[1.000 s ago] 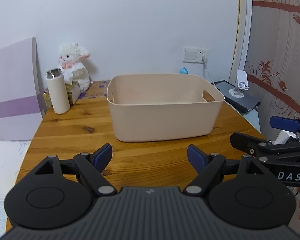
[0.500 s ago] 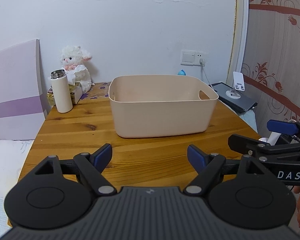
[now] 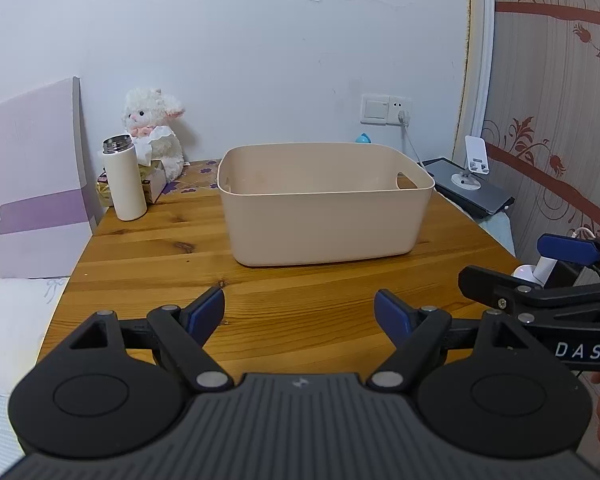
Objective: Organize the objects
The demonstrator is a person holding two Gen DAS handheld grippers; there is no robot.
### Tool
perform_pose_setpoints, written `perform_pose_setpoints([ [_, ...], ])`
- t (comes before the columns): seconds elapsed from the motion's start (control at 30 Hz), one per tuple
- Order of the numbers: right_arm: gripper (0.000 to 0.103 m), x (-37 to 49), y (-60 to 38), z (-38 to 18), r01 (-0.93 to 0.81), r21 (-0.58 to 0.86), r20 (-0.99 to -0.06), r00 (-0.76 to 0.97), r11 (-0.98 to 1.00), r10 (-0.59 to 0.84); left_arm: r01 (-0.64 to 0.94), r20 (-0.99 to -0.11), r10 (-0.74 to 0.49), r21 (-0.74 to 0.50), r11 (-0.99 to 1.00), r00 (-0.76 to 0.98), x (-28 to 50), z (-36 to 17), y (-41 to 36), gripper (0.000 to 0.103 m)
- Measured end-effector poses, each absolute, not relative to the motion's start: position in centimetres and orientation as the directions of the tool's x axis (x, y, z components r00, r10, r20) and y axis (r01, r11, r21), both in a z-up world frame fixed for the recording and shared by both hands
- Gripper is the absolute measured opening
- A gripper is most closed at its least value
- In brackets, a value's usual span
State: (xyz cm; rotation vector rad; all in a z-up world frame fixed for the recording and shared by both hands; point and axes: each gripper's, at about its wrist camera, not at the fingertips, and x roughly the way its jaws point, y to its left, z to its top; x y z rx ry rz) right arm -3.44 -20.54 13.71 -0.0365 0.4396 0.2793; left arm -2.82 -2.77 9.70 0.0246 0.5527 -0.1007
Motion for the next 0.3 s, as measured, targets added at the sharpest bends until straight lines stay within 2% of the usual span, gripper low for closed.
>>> perform_pose_setpoints([
  [0.3, 0.102, -3.59, -20.3, 13.63, -0.282, 0.019, -0.427, 0.865, 0.959, 0.263, 0.088, -0.514, -0.07, 0.01, 0.996, 0.855, -3.07, 9.91, -2.62, 0.083],
])
